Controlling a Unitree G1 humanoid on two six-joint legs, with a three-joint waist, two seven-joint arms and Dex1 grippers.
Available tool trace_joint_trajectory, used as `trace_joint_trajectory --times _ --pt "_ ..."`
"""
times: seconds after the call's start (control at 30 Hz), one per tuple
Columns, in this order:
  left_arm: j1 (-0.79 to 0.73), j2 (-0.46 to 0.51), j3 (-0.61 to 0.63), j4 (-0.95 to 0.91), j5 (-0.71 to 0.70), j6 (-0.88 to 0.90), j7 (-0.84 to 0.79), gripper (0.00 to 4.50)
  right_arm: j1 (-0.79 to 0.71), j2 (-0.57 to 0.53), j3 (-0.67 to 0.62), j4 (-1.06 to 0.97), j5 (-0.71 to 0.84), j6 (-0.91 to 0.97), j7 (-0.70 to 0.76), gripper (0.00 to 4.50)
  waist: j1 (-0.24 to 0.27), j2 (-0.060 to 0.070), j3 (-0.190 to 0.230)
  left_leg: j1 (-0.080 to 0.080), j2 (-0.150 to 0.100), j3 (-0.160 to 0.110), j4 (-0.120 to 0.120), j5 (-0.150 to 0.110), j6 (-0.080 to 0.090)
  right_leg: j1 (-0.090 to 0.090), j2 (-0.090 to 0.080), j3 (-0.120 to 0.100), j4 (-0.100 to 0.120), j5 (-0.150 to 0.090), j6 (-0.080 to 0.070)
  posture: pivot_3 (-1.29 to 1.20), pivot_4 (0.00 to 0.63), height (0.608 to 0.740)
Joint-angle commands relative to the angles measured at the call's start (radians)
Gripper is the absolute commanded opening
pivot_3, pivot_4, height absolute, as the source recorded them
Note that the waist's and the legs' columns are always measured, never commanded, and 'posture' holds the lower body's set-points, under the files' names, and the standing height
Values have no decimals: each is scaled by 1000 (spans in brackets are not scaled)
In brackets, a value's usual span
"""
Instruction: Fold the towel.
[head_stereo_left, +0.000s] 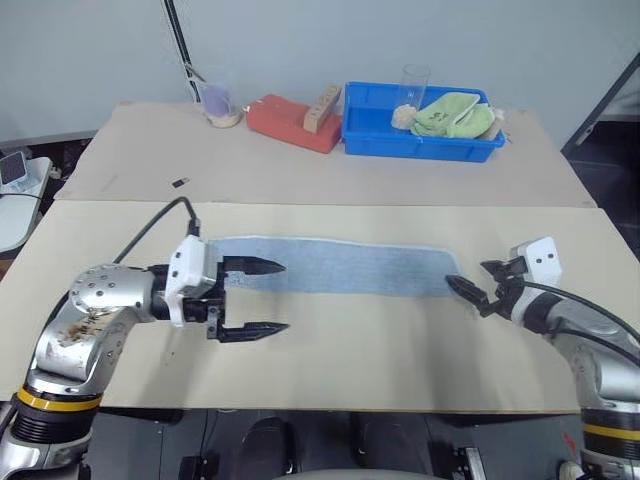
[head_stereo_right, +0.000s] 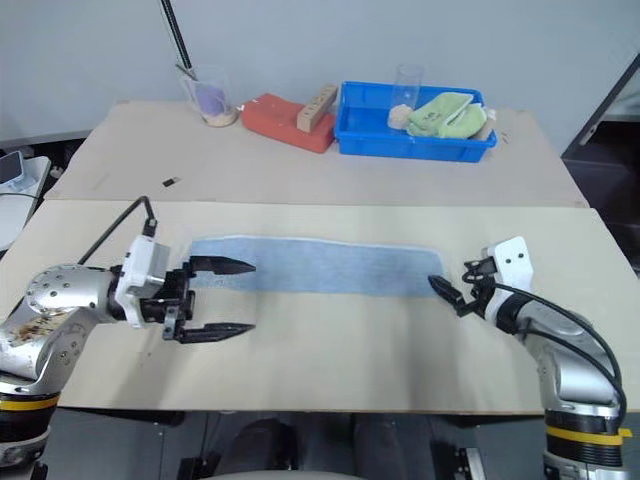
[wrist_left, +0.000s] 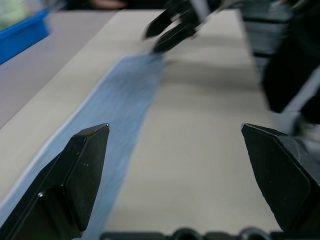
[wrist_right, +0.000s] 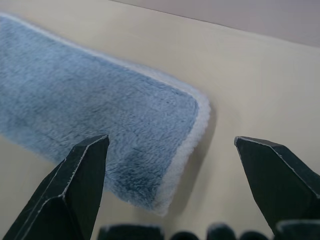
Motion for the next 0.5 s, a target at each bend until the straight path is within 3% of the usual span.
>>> trace_joint_trajectory --times 0.03,0.3,0.5 --pt "-20 6 -13 -12 4 -32 -21 4500 -37 21 -8 10 24 45 -45 4442 -3 0 0 0 0 0 0 0 0 0 0 0 0 0 0 0 150 717" --pt "-36 -10 -15 -3 -28 -31 -30 4500 -30 32 38 8 42 109 -46 4442 -3 0 0 0 0 0 -2 -1 1 0 0 1 -3 0 -1 0 150 717" --pt "-33 -21 -17 -1 -20 -43 -24 4500 -41 51 70 20 32 93 -69 2580 -6 0 0 1 0 0 -2 -1 1 0 0 2 -3 0 0 0 150 717"
